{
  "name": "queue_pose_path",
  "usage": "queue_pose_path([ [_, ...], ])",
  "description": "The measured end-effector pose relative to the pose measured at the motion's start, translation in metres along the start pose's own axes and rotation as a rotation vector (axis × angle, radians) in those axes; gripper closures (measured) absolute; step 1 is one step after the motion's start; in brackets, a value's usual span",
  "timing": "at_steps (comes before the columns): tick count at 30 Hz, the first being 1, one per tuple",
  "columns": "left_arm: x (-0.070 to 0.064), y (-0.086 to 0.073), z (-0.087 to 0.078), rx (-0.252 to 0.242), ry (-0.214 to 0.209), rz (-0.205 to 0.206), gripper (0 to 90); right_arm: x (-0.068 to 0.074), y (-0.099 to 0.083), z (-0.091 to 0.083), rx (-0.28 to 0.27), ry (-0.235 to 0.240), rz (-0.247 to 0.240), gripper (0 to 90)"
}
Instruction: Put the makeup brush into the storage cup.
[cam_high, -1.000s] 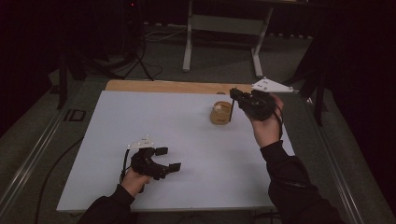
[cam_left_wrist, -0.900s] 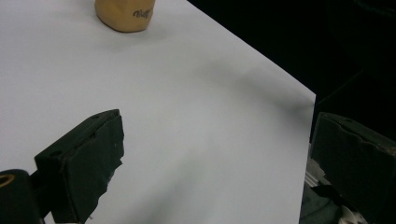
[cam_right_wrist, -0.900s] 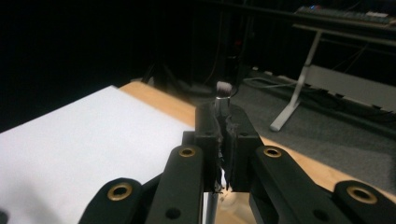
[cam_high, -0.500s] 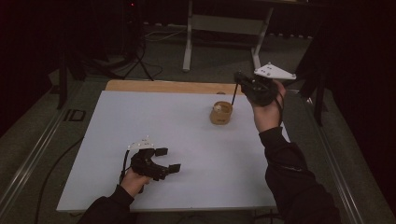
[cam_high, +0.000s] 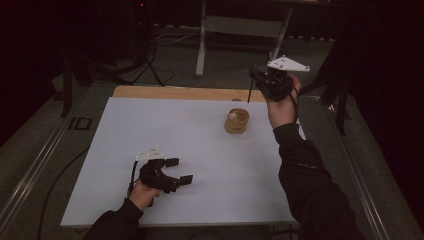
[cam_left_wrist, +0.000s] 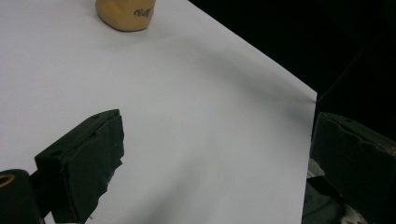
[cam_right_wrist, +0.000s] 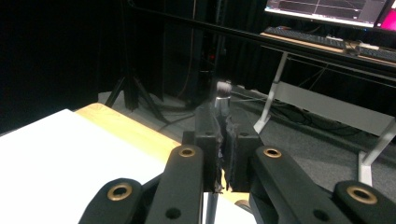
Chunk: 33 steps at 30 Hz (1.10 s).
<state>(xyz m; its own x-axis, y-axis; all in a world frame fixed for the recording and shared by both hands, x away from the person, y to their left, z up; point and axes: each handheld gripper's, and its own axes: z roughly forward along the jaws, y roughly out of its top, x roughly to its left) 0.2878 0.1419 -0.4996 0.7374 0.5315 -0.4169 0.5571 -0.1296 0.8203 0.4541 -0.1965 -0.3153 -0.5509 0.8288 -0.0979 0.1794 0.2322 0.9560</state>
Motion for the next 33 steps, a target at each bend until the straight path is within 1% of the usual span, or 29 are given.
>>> queue_pose_path([
  [2, 0.000, 0.000, 0.000, 0.002, 0.001, 0.001, 3.0, 0.000, 0.000, 0.002, 0.001, -0.005, 0.001, 85.5],
  [5, -0.001, 0.000, 0.000, 0.006, -0.001, 0.006, 3.0, -0.003, -0.002, 0.010, 0.008, -0.020, 0.014, 85.5],
  [7, -0.001, 0.000, 0.000, 0.004, -0.004, 0.005, 3.0, -0.004, -0.002, 0.011, 0.008, -0.023, 0.011, 85.5],
  [9, -0.001, 0.000, 0.000, 0.004, -0.002, 0.007, 3.0, -0.006, -0.005, 0.016, 0.017, -0.031, 0.014, 85.5],
  [11, -0.001, 0.000, 0.000, 0.005, 0.000, 0.007, 3.0, -0.007, -0.006, 0.018, 0.020, -0.033, 0.016, 85.5],
  [12, -0.001, 0.000, 0.000, 0.004, -0.002, 0.007, 3.0, -0.007, -0.008, 0.021, 0.027, -0.033, 0.026, 85.5],
  [14, -0.001, 0.000, -0.001, 0.005, 0.000, 0.008, 3.0, -0.007, -0.009, 0.023, 0.031, -0.034, 0.025, 85.5],
  [15, -0.001, 0.000, -0.001, 0.004, 0.000, 0.009, 3.0, -0.006, -0.012, 0.026, 0.042, -0.038, 0.021, 85.5],
  [17, 0.000, 0.000, -0.001, 0.003, 0.000, 0.005, 3.0, -0.006, -0.013, 0.028, 0.044, -0.043, 0.021, 85.5],
  [19, 0.000, 0.000, -0.001, 0.004, 0.000, 0.007, 3.0, -0.006, -0.016, 0.030, 0.043, -0.042, 0.040, 85.5],
  [20, -0.001, 0.000, -0.001, 0.005, 0.001, 0.007, 3.0, -0.006, -0.017, 0.032, 0.044, -0.054, 0.035, 85.5],
  [24, -0.001, 0.000, -0.001, 0.004, 0.001, 0.010, 3.0, -0.007, -0.019, 0.034, 0.045, -0.051, 0.048, 85.4],
  [28, -0.001, 0.000, -0.001, 0.005, 0.000, 0.008, 3.0, -0.009, -0.030, 0.042, 0.065, -0.062, 0.067, 85.4],
  [33, 0.000, 0.000, -0.001, 0.003, -0.002, 0.007, 3.0, -0.010, -0.038, 0.048, 0.079, -0.071, 0.084, 85.4],
])
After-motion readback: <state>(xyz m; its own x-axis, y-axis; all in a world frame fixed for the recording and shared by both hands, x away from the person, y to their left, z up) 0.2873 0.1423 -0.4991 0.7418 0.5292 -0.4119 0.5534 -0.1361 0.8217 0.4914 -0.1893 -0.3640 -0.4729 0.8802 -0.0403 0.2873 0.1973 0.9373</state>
